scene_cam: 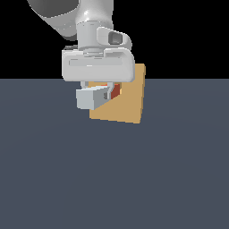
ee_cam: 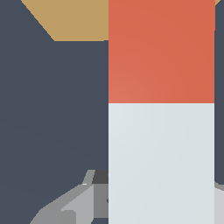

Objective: Insert the peg into the horizontal hole in a box.

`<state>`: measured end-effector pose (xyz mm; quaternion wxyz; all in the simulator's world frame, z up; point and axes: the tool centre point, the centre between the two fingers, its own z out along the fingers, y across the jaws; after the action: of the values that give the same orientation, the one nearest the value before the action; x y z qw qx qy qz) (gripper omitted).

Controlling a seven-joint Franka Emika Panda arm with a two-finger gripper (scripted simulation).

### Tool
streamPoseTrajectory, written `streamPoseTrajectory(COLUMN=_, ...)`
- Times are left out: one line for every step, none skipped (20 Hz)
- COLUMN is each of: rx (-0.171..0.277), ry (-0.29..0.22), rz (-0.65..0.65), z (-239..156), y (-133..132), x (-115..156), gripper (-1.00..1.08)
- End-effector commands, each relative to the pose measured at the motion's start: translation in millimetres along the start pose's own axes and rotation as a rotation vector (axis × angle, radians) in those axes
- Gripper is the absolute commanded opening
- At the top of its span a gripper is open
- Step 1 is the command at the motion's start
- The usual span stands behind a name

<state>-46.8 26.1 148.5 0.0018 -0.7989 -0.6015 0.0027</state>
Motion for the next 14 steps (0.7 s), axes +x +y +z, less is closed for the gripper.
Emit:
streamPoseTrajectory(rx=-0.009, ry=0.004, rz=-0.001, z=-5, y=3, x=1, gripper=-1.0)
streamPoseTrajectory(rx=-0.009, ry=0.004, rz=-0.001, z=-5, y=3, x=1, gripper=-1.0)
streamPoseTrajectory(rx=-0.009, ry=0.004, rz=-0.001, z=-5, y=3, x=1, gripper=-1.0)
streamPoseTrajectory(rx=-0.009, ry=0.004, rz=-0.001, z=-5, y=3, x=1, gripper=-1.0)
streamPoseTrajectory(rx=-0.005, ry=0.002, rz=-0.001, z=-2, y=2, x=1, gripper=-1.0)
streamPoseTrajectory(rx=-0.005, ry=0.002, rz=-0.001, z=-2, y=2, x=1, gripper=-1.0)
streamPoseTrajectory(rx=-0.005, ry=0.002, rz=-0.001, z=-2, y=2, x=2, gripper=-1.0)
streamPoseTrajectory(rx=-0.005, ry=0.002, rz=-0.001, z=-2, y=2, x=4, gripper=-1.0)
streamPoseTrajectory(rx=-0.005, ry=0.002, rz=-0.001, z=-2, y=2, x=7, gripper=-1.0)
streamPoseTrajectory(rx=-0.005, ry=0.003, rz=0.0, z=-3, y=1, x=10, gripper=-1.0)
streamPoseTrajectory(rx=-0.005, ry=0.003, rz=0.0, z=-3, y=1, x=15, gripper=-1.0)
streamPoseTrajectory(rx=-0.005, ry=0.003, rz=0.0, z=-3, y=1, x=20, gripper=-1.0)
streamPoseTrajectory(rx=-0.005, ry=0.003, rz=0.0, z=-3, y=1, x=26, gripper=-1.0)
streamPoseTrajectory(rx=-0.005, ry=0.003, rz=0.0, z=-3, y=1, x=33, gripper=-1.0)
